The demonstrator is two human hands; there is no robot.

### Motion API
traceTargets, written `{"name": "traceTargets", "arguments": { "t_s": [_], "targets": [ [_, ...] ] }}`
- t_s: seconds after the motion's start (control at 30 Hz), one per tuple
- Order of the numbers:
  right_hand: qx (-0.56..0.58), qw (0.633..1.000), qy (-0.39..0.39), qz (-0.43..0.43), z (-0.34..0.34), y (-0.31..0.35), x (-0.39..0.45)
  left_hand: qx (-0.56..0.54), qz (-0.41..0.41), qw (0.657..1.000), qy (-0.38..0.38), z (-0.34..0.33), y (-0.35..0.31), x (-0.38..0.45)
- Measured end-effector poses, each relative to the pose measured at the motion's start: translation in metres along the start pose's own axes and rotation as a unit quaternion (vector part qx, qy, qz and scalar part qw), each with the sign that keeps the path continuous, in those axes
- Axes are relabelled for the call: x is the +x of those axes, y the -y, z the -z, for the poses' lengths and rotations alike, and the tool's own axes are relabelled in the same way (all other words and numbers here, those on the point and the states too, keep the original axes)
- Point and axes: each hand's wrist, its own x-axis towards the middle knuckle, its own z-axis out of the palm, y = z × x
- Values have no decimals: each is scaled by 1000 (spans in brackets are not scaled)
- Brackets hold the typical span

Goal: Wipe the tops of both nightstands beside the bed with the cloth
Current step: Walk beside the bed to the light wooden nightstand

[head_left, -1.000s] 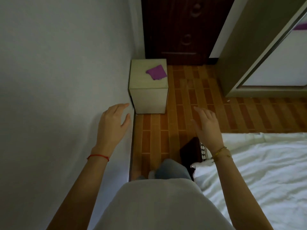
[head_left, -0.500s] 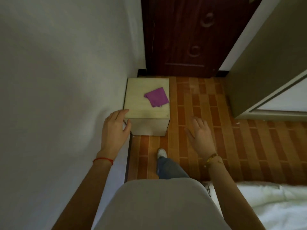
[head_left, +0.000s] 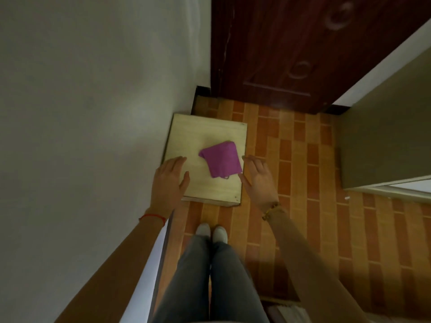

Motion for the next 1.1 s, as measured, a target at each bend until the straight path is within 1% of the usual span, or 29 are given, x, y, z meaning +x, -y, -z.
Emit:
{"name": "traceTargets", "arguments": {
  "t_s": [0.17,0.3,0.43,0.57,0.7,0.77,0.83,0.9,0.97,1.1],
  "targets": [
    [13,999,35,16,-99,-39,70,14,4,999,39,-112,57,34],
    [12,998,48,29,-177,-69,109,31,10,998,49,-188,97,37],
    [3,998,55,33,-229,-84,122,35,22,998,42,-233,127,28],
    [-60,998,15,33,-251,-87,123,16,29,999,21,-248,137,22],
    [-67,997,-6,38,-251,-84,117,13,43,999,31,-247,133,22],
    [-45,998,5,39,-247,-82,112,9,49,998,49,-238,128,23],
    [-4,1000,19,23,-235,-78,106,3,50,997,60,-223,118,23],
    [39,999,24,-11,-211,-71,96,-9,53,997,63,-199,105,24],
    [64,997,8,-33,-178,-62,82,-17,45,997,62,-169,88,24],
    [93,993,-27,-65,-93,-37,45,-20,6,998,57,-91,38,24]
  ]
}}
